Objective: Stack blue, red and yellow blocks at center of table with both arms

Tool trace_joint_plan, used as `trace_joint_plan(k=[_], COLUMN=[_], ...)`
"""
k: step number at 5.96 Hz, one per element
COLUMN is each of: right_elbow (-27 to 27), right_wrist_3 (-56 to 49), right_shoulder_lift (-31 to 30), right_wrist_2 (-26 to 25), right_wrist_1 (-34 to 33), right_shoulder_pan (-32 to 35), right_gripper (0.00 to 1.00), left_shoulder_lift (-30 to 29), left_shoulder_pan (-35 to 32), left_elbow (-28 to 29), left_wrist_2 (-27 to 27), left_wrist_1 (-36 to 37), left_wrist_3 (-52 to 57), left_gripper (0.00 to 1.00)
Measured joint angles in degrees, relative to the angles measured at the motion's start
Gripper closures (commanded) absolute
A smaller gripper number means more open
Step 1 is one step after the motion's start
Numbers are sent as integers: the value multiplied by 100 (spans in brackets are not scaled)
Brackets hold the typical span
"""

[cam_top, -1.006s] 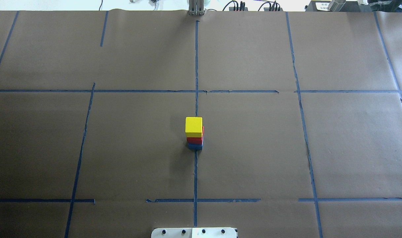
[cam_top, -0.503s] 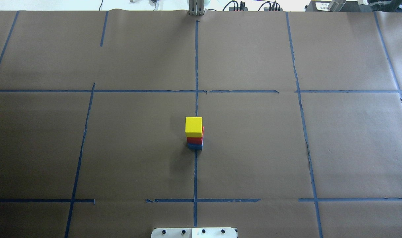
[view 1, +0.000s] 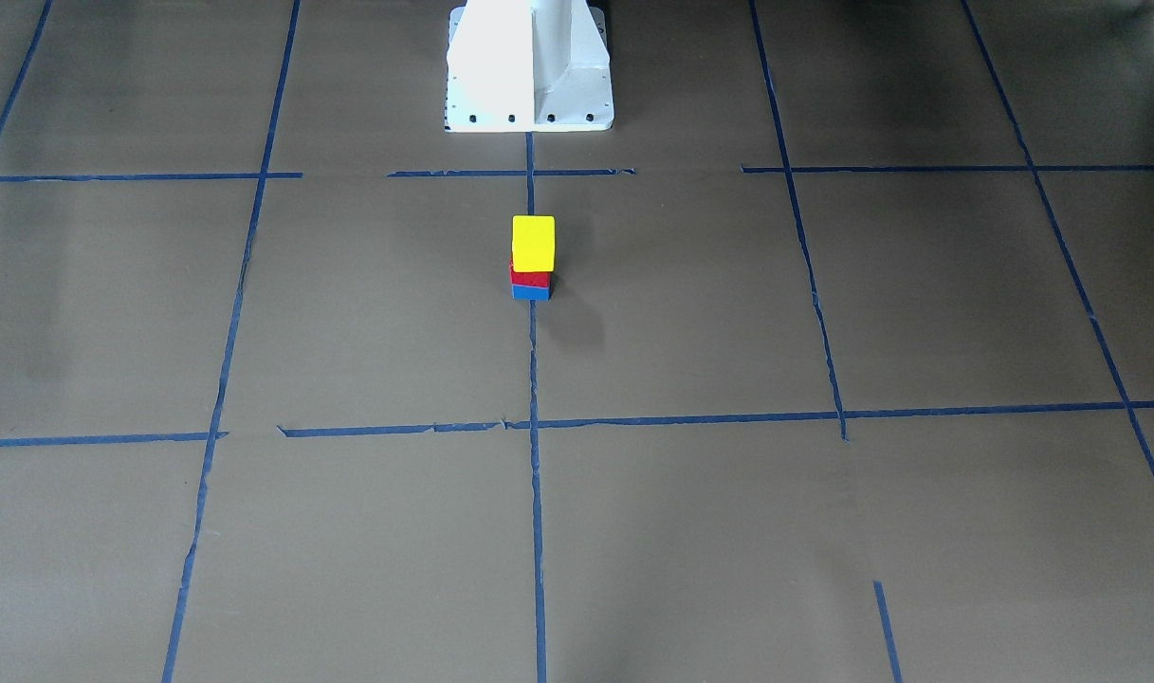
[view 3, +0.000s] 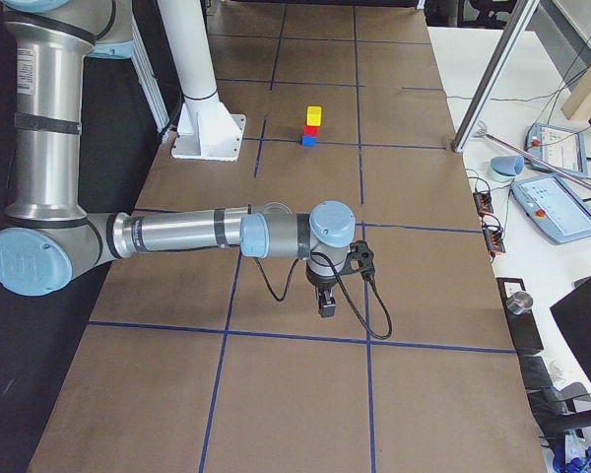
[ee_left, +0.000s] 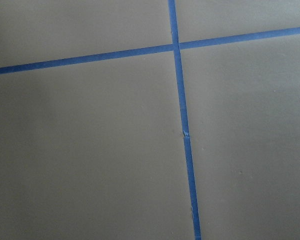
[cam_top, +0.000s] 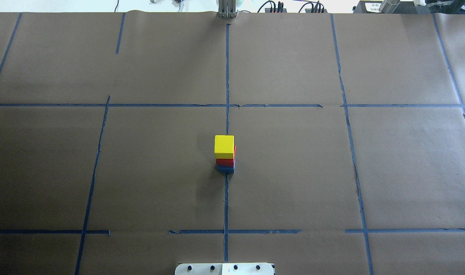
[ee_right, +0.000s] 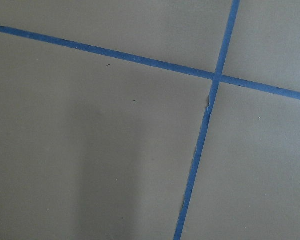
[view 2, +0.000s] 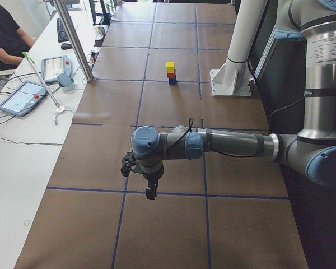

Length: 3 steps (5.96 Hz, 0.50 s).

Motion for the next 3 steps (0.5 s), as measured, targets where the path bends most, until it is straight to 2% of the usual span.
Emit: trace_joint_plan(k=[3], right_elbow=[0], right_wrist_3=[0], right_shoulder_lift=[-3], right_wrist_2=[-2], right_wrist_1=[6], right_shoulder_pan=[-3], right_gripper=[0], left_shoulder_lift=[5], left_shoulder_pan=[7], left_elbow=[-37], left_wrist_2=[6], left_wrist_1=[18], left_wrist_3=[0], left_gripper=[0])
